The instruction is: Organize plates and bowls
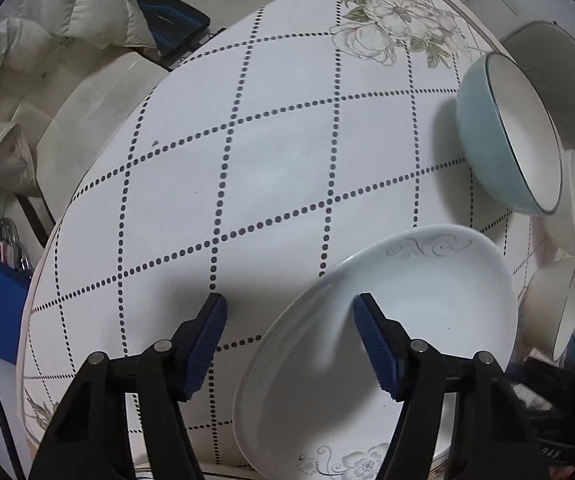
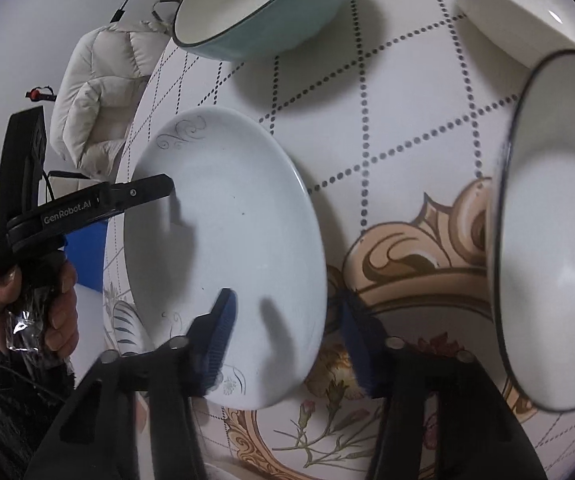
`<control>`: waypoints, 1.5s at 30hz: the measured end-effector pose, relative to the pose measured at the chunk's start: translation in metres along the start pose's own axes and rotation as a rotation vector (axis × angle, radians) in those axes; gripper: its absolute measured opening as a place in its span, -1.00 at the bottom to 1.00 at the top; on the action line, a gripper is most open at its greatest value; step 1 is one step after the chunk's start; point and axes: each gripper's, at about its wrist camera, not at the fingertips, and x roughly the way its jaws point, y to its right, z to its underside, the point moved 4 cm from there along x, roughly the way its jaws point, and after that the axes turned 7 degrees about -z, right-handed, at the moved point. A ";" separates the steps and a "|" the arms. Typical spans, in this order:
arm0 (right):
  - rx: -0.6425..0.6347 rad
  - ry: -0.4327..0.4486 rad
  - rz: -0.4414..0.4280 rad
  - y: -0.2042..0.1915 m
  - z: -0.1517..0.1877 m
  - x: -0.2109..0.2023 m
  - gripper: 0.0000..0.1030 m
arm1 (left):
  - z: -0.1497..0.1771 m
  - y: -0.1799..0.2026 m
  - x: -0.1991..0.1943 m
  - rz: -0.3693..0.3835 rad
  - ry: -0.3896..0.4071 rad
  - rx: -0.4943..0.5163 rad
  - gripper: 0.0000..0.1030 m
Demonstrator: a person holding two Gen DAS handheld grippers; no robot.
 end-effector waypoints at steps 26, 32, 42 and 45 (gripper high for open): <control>-0.071 -0.081 0.026 -0.008 -0.006 0.001 -0.73 | 0.037 -0.025 -0.014 -0.021 0.005 -0.103 -0.51; -0.087 -0.118 0.034 -0.011 -0.004 -0.007 -0.73 | 0.045 -0.018 -0.022 -0.036 -0.004 -0.100 -0.51; -0.088 -0.150 0.033 -0.006 0.014 -0.021 -0.73 | 0.063 0.002 -0.035 -0.056 -0.024 -0.090 -0.51; -0.082 -0.160 0.024 -0.004 0.018 -0.024 -0.73 | 0.069 0.006 -0.042 -0.050 -0.027 -0.098 -0.51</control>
